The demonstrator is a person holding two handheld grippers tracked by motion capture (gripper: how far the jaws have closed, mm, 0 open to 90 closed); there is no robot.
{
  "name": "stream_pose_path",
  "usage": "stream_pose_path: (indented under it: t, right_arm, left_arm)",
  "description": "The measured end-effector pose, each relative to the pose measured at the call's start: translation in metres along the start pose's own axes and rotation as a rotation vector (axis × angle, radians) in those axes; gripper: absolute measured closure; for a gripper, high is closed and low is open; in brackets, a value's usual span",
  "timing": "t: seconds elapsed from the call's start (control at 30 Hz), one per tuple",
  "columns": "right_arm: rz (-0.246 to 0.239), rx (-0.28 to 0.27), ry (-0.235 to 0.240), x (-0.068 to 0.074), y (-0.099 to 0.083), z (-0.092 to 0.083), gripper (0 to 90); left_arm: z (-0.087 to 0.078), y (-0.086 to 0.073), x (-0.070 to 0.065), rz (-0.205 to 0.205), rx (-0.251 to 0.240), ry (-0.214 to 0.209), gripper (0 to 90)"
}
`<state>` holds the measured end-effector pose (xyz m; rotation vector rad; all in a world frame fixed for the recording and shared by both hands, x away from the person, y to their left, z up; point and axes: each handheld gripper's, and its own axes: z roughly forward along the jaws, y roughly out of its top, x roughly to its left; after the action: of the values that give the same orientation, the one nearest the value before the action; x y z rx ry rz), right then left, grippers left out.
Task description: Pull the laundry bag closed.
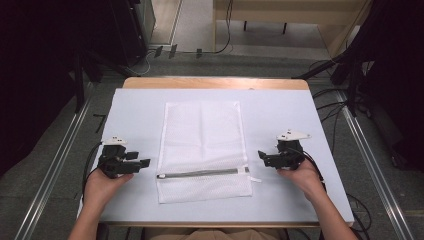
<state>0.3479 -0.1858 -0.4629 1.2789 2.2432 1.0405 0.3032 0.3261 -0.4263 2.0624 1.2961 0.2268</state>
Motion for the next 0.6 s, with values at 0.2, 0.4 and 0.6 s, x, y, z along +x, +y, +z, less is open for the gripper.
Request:
stream_pose_path:
  t: [0.2, 0.4, 0.6]
  right_arm:
    - [-0.014, 0.041, 0.063, 0.0027, 0.0, 0.0, 6.7]
    - [-0.012, 0.032, 0.075, 0.0046, 0.0029, -0.0033, 10.5]
    - [-0.014, 0.027, 0.092, 0.0057, 0.0041, -0.0049, 17.1]
  left_arm:
    - [0.0001, -0.001, 0.0036, 0.013, -0.02, -0.053, 40.8]
    - [-0.0003, -0.0021, 0.0019, 0.021, -0.047, -0.076, 47.4]
    - [-0.0013, -0.0002, 0.0023, -0.011, -0.057, -0.086, 48.1]
